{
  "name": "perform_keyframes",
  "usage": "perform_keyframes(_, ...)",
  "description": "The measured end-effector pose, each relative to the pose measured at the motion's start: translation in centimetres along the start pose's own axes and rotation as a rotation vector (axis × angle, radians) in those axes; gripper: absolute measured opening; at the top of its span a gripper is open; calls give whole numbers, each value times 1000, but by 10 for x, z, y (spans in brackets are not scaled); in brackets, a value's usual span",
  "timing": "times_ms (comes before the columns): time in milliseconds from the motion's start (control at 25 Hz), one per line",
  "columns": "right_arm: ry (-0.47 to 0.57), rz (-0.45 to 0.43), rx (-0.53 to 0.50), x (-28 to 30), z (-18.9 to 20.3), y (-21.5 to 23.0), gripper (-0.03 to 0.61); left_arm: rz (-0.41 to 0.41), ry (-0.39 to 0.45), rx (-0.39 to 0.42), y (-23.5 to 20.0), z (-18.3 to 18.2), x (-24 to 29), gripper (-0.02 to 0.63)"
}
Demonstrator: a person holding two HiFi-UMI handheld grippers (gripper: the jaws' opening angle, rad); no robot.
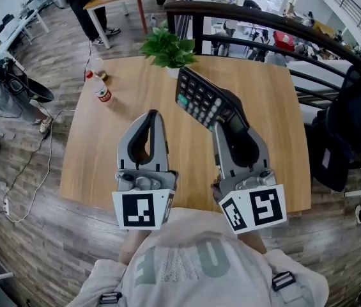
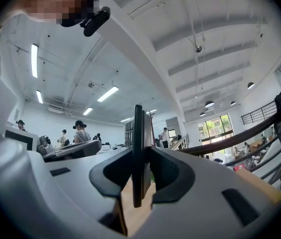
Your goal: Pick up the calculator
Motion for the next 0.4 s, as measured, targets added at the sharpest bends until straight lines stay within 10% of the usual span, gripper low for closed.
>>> perform_keyframes(400,-5,34,-56,2,-3,3,103,-1,-8,5,-1,-2,3,9)
Point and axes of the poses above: the fingertips, and each gripper's own axes: x forward along the fingers, y to its right, z out of its underside, the point moved 10 cm from there along -x, backward along the fingers, and after that the axes turned 6 degrees about -x, right-handed, at the moved point
